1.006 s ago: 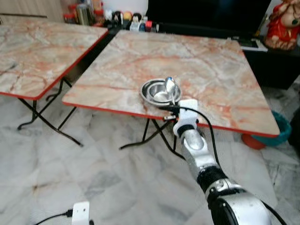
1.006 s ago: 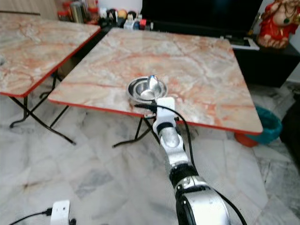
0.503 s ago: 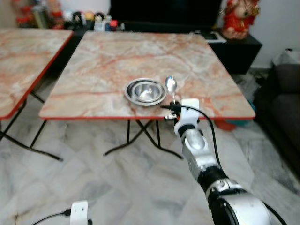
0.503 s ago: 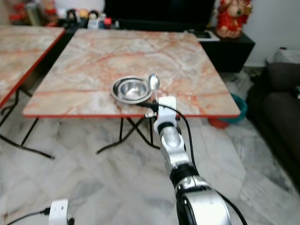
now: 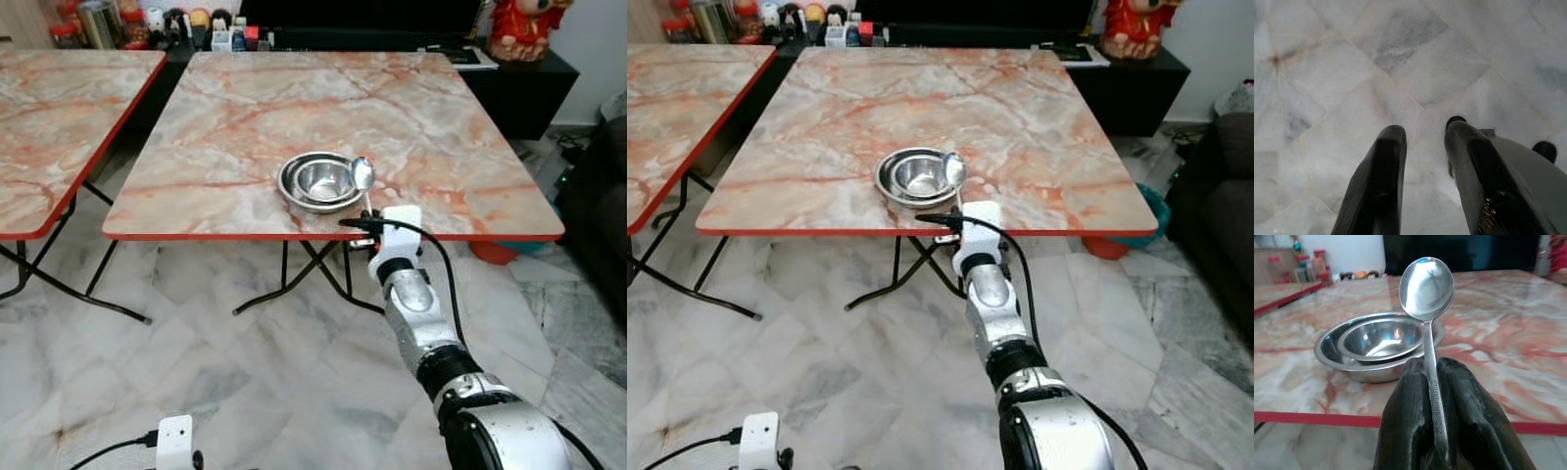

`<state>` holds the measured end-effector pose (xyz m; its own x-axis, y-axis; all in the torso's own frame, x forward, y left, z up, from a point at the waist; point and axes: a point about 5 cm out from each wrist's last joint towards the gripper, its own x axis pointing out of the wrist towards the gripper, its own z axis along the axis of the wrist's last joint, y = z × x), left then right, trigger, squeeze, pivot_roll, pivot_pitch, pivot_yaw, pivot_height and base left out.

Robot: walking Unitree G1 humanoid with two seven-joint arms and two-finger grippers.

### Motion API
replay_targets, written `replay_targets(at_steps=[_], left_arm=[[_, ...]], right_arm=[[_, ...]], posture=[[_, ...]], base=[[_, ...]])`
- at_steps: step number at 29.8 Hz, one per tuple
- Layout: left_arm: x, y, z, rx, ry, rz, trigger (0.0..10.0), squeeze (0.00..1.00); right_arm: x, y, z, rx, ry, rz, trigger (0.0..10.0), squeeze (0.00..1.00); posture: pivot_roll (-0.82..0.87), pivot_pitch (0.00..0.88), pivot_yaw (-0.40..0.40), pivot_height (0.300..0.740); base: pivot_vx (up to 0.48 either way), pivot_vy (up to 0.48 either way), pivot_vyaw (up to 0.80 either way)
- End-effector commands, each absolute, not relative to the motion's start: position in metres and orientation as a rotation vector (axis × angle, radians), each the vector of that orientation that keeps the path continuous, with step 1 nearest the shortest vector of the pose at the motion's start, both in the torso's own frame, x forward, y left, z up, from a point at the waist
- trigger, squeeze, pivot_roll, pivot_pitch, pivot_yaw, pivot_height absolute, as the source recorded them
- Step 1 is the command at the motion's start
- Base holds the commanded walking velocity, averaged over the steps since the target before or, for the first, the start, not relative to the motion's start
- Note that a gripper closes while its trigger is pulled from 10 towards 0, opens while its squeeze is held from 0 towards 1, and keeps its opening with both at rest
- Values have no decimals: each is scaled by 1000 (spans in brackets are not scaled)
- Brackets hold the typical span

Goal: Setting the table

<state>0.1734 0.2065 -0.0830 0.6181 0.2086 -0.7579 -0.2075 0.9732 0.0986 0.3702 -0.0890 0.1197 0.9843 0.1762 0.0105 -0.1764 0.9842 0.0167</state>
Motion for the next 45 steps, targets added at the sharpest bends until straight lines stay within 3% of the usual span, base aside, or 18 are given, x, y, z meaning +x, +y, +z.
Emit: replay_targets(at_steps=[1,45], left_arm=[[173,205,-83,-12,874,241,10000,0],[172,204,-84,-7,880,239,10000,0]], right_arm=[[372,-96,122,15,-15,156,10000,0],[369,-90,123,-49,-51,197,10000,0]], posture=[[99,78,-28,715],[99,83,-29,715]], base=[[322,0,0],[333,0,74]])
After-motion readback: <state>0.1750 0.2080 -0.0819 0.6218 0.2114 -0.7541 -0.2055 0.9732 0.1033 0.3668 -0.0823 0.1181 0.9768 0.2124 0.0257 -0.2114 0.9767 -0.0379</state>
